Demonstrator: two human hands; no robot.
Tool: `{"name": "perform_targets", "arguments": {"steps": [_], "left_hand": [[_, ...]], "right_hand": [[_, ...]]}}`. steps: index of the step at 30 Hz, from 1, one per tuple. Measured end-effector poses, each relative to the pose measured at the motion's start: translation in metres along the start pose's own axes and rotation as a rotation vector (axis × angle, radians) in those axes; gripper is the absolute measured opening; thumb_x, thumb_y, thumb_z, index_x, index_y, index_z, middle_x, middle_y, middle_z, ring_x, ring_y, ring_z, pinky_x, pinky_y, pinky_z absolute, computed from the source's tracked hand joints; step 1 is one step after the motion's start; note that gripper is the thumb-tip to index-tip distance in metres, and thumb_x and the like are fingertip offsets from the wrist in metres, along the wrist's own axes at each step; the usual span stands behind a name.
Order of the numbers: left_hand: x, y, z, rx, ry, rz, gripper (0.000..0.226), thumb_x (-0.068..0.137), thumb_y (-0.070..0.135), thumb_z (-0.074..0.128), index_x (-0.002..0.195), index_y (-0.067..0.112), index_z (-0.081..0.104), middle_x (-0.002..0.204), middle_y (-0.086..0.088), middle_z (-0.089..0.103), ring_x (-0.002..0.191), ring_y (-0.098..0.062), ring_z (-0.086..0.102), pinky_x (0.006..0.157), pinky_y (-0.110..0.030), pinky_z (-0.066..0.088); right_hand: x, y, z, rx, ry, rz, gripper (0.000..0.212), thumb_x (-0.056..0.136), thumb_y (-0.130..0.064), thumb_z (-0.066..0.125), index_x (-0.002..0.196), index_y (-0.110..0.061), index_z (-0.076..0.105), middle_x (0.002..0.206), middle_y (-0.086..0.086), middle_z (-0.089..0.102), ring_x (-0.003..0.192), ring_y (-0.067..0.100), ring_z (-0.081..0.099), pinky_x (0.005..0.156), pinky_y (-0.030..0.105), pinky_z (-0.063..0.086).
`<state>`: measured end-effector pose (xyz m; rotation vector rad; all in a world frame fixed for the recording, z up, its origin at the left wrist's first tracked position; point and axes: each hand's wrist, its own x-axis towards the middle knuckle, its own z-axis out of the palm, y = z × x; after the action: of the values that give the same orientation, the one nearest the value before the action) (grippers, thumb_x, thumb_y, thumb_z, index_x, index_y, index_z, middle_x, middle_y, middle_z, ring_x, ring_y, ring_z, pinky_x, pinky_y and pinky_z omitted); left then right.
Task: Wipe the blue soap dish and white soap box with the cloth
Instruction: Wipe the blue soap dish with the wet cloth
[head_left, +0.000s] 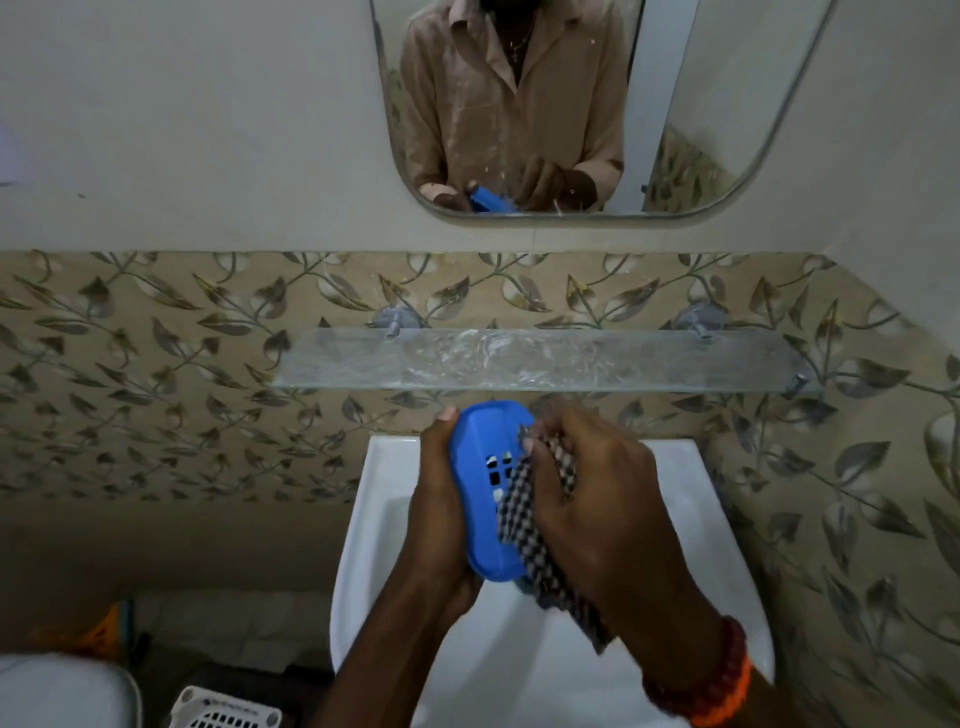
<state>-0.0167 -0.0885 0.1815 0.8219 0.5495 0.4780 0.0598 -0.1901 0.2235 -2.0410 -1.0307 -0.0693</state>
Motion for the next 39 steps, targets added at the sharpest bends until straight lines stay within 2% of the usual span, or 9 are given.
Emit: {"name": "perform_targets", "arguments": {"steps": [4,10,15,20,22,25,32,36,39], "left_hand": [[0.004,0.008,-0.008,-0.065,0.017,0.068,0.065,0.072,0.073,0.052,0.088,0.019,0.085,0.080,-0.008,0.079,0.066,-0.019,0.076,0.054,-0.031,0.061],[-0.001,-0.005,0.004,-0.034,0.021,0.039,0.063,0.077,0.073,0.055,0.098,0.020,0.084,0.099,-0.010,0.081,0.087,-0.023,0.079,0.066,-0.032,0.062],[0.009,0.015,-0.002,-0.021,0.060,0.111,0.064,0.067,0.074,0.060,0.084,0.018,0.084,0.077,-0.010,0.076,0.063,-0.020,0.073,0.054,-0.032,0.060],[0.004,0.004,0.002,-0.040,0.090,0.040,0.064,0.085,0.070,0.054,0.105,0.016,0.082,0.107,-0.013,0.079,0.092,-0.026,0.078,0.069,-0.035,0.063],[0.006,0.008,0.002,-0.025,0.100,0.064,0.061,0.085,0.070,0.054,0.096,0.018,0.084,0.098,-0.011,0.080,0.084,-0.024,0.078,0.065,-0.034,0.063],[0.008,0.022,0.001,-0.021,0.097,0.092,0.067,0.085,0.073,0.050,0.095,0.015,0.082,0.083,-0.013,0.075,0.067,-0.023,0.073,0.056,-0.035,0.060],[0.008,0.027,0.000,-0.043,0.027,0.083,0.080,0.096,0.069,0.035,0.126,0.002,0.067,0.093,-0.014,0.069,0.074,-0.026,0.068,0.067,-0.040,0.059],[0.005,0.025,0.001,-0.003,-0.002,0.069,0.072,0.095,0.069,0.035,0.109,0.010,0.075,0.086,-0.011,0.071,0.070,-0.023,0.069,0.061,-0.036,0.059],[0.002,0.020,0.004,0.021,0.006,0.035,0.072,0.094,0.070,0.036,0.112,0.010,0.071,0.092,-0.014,0.068,0.077,-0.026,0.066,0.069,-0.038,0.055]], "right_hand": [[-0.033,-0.003,0.005,0.071,-0.059,0.006,0.005,0.091,-0.017,0.068,0.087,-0.020,0.066,0.081,-0.008,0.069,0.076,0.001,0.065,0.070,0.011,0.052],[-0.002,-0.006,-0.001,0.097,0.014,-0.079,0.004,0.094,-0.017,0.064,0.093,-0.019,0.066,0.088,-0.008,0.069,0.086,0.001,0.060,0.079,0.005,0.043],[-0.038,-0.011,0.012,0.128,-0.184,-0.219,0.007,0.095,-0.023,0.062,0.101,-0.024,0.066,0.096,-0.010,0.067,0.090,0.002,0.063,0.081,0.023,0.054],[0.000,-0.005,0.003,0.098,0.035,-0.184,0.006,0.094,-0.014,0.064,0.099,-0.016,0.068,0.095,-0.004,0.069,0.090,0.004,0.064,0.086,0.015,0.049],[-0.004,-0.009,0.006,0.102,-0.007,-0.202,0.008,0.095,-0.014,0.064,0.100,-0.016,0.068,0.097,-0.004,0.069,0.092,0.005,0.064,0.088,0.016,0.048],[-0.028,-0.009,0.009,0.124,-0.181,-0.290,0.009,0.096,-0.018,0.061,0.103,-0.019,0.067,0.098,-0.005,0.067,0.091,0.005,0.063,0.082,0.019,0.051],[-0.025,0.010,-0.007,-0.026,-0.277,-0.307,0.014,0.097,-0.021,0.056,0.105,-0.016,0.067,0.096,-0.002,0.066,0.084,0.009,0.064,0.071,0.028,0.057],[-0.007,0.016,-0.013,-0.099,-0.260,-0.272,0.013,0.098,-0.016,0.056,0.102,-0.012,0.067,0.093,0.002,0.065,0.080,0.015,0.063,0.072,0.035,0.056],[0.012,0.013,-0.014,-0.155,-0.207,-0.289,0.015,0.097,-0.014,0.055,0.106,-0.009,0.065,0.098,0.004,0.064,0.080,0.019,0.062,0.070,0.038,0.056]]}}
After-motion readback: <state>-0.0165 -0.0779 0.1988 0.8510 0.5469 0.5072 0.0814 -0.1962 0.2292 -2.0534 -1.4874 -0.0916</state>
